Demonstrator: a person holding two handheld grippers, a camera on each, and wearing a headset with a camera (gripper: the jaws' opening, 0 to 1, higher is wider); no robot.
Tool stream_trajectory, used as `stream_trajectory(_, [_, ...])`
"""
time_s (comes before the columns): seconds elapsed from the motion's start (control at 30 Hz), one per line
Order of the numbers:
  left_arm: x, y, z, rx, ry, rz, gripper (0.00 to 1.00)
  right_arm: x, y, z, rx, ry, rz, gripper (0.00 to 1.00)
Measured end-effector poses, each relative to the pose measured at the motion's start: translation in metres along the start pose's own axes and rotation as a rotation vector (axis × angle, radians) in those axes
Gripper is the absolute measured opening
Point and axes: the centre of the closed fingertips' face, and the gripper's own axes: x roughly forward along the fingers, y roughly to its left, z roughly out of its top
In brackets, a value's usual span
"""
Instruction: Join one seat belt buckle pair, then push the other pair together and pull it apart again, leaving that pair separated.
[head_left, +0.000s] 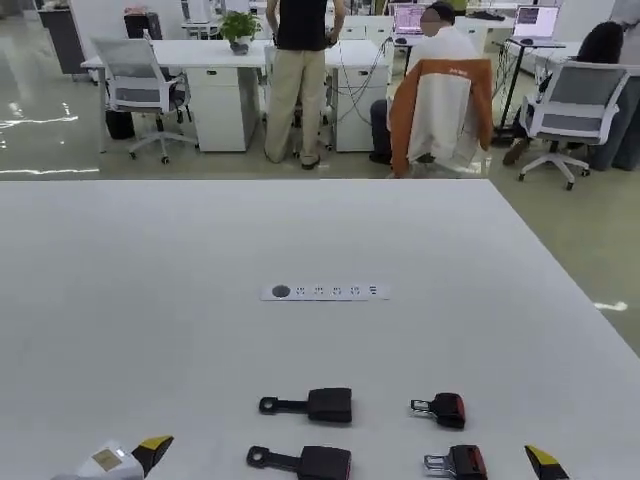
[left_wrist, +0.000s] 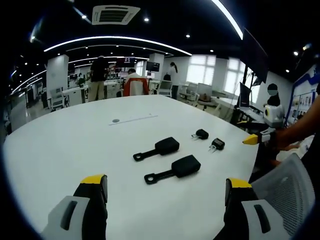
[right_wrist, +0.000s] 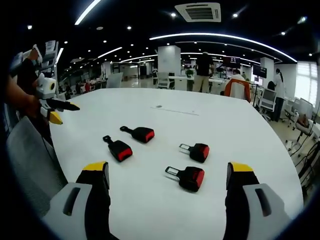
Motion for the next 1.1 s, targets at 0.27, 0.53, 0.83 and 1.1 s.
stream_trajectory(0.27, [-0.0009,0.001,-0.0004,0.0,0.0,0.001,1.0,-0.0009,-0.0005,-0.0003,0.002,-0.001,-0.002,0.97])
stream_trajectory(0.53, [-0.0015,0.0004,0.0002,0.003,0.001,0.0,1.0,-0.0037,0.0012,0.0012,0.004,-0.001,-0.002,0.97])
stream_trajectory(0.83, [-0.0024,-0.0016,0.0021,0.003,0.001,0.001,1.0,-0.0036,0.0005,0.0014,0.003,0.001,0.0,0.97])
stream_trajectory(1.1, [-0.0011,-0.0021,0.001,0.004,0.006,-0.002,1.0,-0.0033,0.0016,0.002,0.005,0.001,0.0,0.96])
